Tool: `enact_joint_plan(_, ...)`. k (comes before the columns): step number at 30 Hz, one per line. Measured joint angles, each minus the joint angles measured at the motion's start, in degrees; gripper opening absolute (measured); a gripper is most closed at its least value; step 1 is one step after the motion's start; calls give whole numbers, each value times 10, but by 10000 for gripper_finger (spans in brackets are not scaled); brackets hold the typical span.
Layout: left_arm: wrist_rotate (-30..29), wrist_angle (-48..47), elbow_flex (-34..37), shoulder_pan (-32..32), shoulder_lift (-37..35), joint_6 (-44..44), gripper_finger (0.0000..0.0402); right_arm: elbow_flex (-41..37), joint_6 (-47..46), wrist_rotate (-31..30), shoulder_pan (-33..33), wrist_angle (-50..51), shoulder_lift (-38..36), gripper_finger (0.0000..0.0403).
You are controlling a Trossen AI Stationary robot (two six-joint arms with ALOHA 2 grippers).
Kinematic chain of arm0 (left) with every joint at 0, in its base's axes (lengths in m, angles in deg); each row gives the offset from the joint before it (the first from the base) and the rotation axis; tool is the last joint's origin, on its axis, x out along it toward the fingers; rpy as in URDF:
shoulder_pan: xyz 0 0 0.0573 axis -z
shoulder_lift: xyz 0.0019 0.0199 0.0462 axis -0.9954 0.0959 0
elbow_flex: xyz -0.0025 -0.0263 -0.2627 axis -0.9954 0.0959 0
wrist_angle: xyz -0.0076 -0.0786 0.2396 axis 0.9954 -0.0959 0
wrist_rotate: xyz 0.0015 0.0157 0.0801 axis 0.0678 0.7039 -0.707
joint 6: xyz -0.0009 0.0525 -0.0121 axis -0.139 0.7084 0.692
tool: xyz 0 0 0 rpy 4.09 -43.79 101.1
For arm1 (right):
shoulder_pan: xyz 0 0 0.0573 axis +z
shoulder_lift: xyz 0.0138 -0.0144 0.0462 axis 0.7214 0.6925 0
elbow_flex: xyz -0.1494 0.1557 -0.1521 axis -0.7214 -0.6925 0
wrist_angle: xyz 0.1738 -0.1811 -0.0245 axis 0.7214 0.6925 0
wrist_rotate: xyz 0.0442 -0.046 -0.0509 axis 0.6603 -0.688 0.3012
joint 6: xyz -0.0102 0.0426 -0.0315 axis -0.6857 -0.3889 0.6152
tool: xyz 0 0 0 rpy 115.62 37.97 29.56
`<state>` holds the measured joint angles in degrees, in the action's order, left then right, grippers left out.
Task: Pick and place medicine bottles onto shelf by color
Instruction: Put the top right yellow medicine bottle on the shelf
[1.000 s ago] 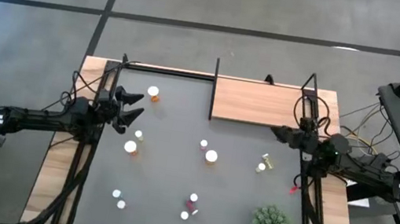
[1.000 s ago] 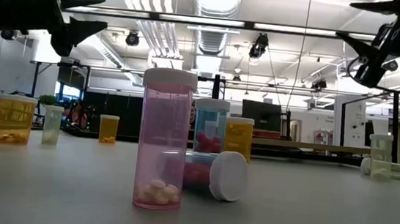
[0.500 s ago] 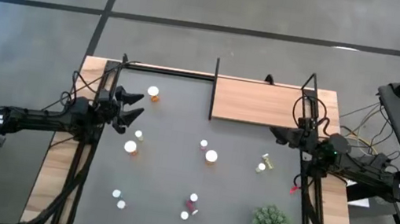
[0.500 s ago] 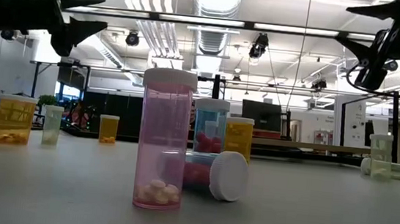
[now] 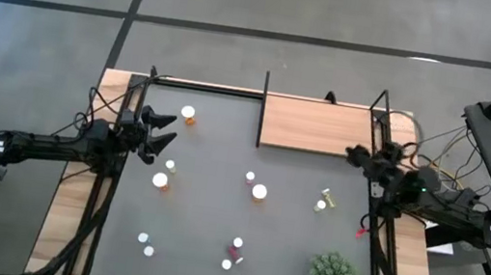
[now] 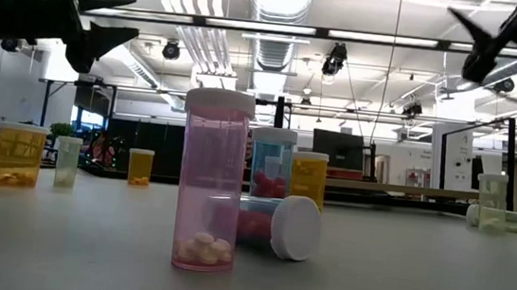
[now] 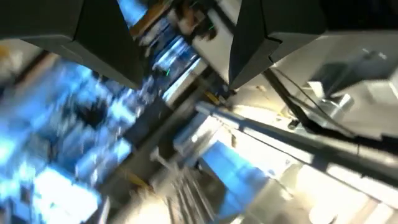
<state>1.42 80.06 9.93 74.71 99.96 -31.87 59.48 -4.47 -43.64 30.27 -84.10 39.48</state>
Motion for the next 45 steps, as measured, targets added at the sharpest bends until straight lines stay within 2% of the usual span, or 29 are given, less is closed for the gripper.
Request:
enact_joint_plan(3,0,0,0,0,0,0,302,54,105,-13,0,32,9,228)
enact_joint_plan(6,0,0,0,0,0,0,302,129,181,-37,0,127,34,228)
enact_joint_plan(12,0,0,0,0,0,0,302,322,261,-134,0,492,141,228)
enact_joint_plan(16,0,0,0,0,0,0,302,437,241,-216,0,704,250,228)
enact_joint_plan(19,0,0,0,0,0,0,302,506,212,-263,0,823,337,228)
enact_joint_plan(25,0,0,0,0,0,0,302,598,143,-278,-3,980,488,228)
enact_joint_plan(29,0,0,0,0,0,0,302,625,98,-271,-11,1056,566,228)
enact_joint_plan(33,0,0,0,0,0,0,302,623,90,-226,-19,1088,609,228)
enact_joint_plan(37,0,0,0,0,0,0,302,587,95,-177,-24,1084,633,228)
enact_joint_plan(41,0,0,0,0,0,0,302,532,88,-118,-26,1071,624,228)
enact_joint_plan(45,0,0,0,0,0,0,302,468,65,-62,-25,1012,615,228)
